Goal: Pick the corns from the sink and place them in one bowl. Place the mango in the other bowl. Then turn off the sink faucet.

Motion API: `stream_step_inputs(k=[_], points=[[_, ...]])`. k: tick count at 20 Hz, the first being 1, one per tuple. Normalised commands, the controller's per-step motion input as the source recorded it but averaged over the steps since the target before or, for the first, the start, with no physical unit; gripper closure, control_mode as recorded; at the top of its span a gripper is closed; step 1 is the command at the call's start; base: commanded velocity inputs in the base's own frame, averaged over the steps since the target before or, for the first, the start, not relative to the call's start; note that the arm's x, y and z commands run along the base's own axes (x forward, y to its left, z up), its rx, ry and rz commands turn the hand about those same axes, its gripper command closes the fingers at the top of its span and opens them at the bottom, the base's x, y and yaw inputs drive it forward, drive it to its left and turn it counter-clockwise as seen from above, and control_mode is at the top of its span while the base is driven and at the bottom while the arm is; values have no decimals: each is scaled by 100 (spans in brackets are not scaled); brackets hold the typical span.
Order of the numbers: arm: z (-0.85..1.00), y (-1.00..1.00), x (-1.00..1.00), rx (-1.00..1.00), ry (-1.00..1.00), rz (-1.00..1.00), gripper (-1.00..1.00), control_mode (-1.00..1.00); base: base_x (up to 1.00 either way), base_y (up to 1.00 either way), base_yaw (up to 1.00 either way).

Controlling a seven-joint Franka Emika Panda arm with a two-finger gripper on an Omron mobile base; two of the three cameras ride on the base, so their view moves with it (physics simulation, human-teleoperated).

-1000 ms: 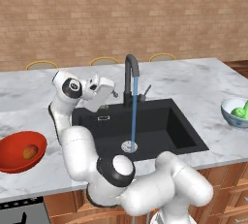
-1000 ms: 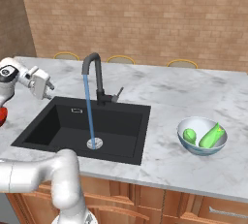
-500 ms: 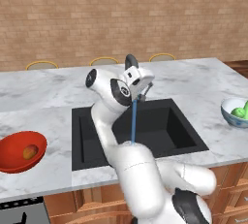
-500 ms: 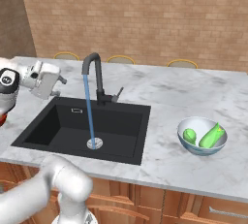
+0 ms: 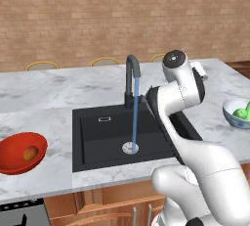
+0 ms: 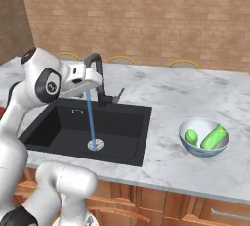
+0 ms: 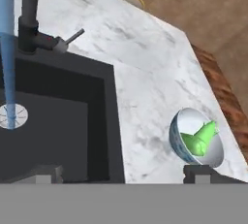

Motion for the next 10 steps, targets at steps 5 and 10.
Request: stream_step_inputs(k=[5,10], points=[[0,-83,8,56,5,21,-100,-100,0,0,0],[-1,-39,7,33,3,41,-100,-100,0,0,0]])
